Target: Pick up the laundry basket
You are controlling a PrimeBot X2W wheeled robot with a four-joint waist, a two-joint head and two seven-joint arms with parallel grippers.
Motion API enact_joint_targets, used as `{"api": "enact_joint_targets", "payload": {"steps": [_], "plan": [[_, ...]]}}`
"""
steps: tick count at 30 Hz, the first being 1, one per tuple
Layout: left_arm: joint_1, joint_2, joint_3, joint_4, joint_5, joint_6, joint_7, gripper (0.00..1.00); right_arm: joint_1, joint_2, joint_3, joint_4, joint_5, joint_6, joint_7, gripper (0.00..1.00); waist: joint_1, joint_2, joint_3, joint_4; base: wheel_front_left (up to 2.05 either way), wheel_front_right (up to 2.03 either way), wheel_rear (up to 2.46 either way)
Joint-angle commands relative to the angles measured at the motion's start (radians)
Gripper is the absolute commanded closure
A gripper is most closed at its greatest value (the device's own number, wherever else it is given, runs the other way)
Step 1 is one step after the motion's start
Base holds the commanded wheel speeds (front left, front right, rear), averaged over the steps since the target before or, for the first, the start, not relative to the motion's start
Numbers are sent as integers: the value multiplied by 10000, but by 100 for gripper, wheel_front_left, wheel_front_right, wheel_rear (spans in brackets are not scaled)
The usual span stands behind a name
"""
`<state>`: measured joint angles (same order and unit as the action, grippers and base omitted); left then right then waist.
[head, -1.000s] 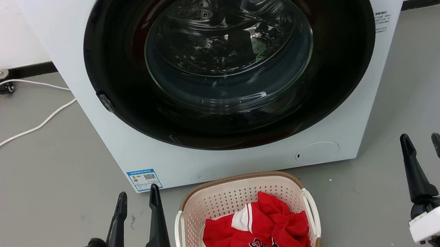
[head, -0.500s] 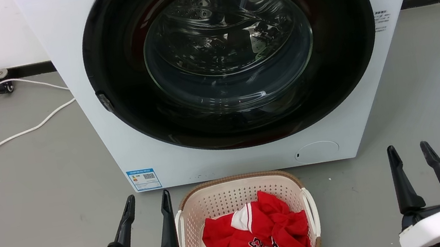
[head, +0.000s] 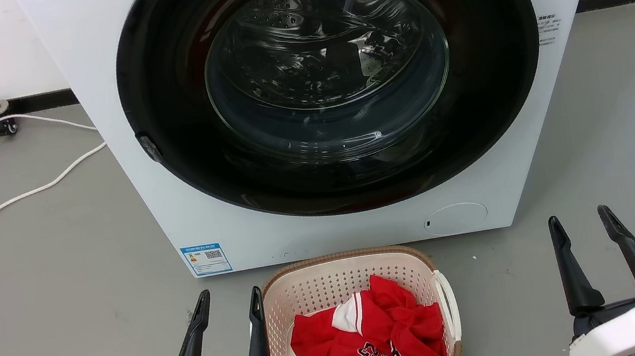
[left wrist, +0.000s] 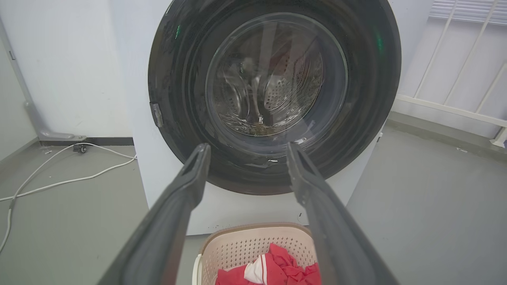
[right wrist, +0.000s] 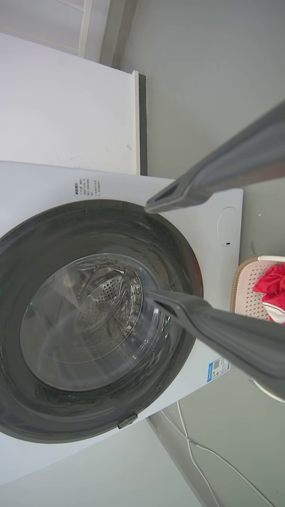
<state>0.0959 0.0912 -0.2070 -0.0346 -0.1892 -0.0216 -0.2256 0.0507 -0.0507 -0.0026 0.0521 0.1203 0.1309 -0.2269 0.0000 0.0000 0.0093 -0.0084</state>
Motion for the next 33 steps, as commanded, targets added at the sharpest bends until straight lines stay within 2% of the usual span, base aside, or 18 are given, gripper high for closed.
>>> {"api": "enact_joint_targets", "payload": {"steps": [1, 19, 33], "plan": [[86, -20, 28, -31, 175, -53, -86, 0, 91, 1, 10, -62, -218, -3, -71, 0, 0, 0, 6, -3, 0, 0, 0], [348, -352, 468, -190, 1335, -470, -410, 0, 198, 9, -79, -57, -1055, -3, -395, 0, 0, 0, 36, 29, 0, 0, 0], [378, -409, 582, -68, 1303, -625, -401, 0, 203, 9, -52, -39, -1164, -3, -392, 0, 0, 0, 52, 16, 0, 0, 0]]}}
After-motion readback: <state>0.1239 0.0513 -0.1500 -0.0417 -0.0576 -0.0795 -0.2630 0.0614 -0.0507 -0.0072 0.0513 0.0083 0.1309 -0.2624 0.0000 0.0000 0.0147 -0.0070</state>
